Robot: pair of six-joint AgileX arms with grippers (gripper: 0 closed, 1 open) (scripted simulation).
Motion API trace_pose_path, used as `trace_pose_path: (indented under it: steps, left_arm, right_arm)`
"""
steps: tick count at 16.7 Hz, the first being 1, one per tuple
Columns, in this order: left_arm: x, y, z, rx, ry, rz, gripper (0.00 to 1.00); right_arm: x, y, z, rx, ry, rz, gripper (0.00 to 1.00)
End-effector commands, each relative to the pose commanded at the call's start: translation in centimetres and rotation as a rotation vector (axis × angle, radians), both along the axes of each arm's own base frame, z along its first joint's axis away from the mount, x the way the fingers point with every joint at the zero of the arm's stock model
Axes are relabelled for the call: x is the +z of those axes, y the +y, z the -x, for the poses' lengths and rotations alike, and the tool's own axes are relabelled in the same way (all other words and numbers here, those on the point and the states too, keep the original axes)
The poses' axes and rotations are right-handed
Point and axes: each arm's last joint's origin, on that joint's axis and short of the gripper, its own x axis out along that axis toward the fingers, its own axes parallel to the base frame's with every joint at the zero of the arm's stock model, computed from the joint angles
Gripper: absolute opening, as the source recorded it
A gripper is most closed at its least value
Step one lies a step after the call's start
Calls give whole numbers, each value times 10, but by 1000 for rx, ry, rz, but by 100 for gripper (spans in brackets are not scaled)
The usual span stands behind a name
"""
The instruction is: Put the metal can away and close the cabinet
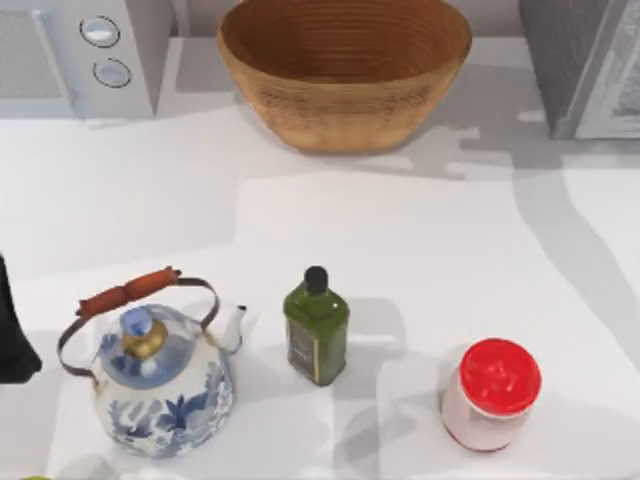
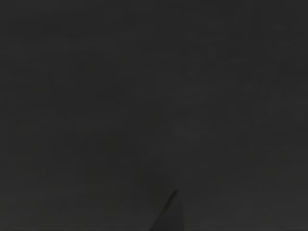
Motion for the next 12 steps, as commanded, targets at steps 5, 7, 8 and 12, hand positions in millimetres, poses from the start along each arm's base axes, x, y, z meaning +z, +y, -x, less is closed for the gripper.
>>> trace_pose_path:
  steps: [5, 7, 8, 12]
  left_arm:
    - [0, 0, 0, 0, 0, 0, 100]
    - [0, 0, 0, 0, 0, 0, 100]
    - [0, 0, 0, 0, 0, 0, 100]
    - [0, 0, 0, 0, 0, 0, 100]
  right_arm:
    - [4, -9, 1, -40, -11, 8, 100]
    - [3, -7, -15, -34, -5, 9, 100]
    - [3, -7, -25, -34, -4, 9, 100]
    - [5, -10, -44, -43, -15, 6, 100]
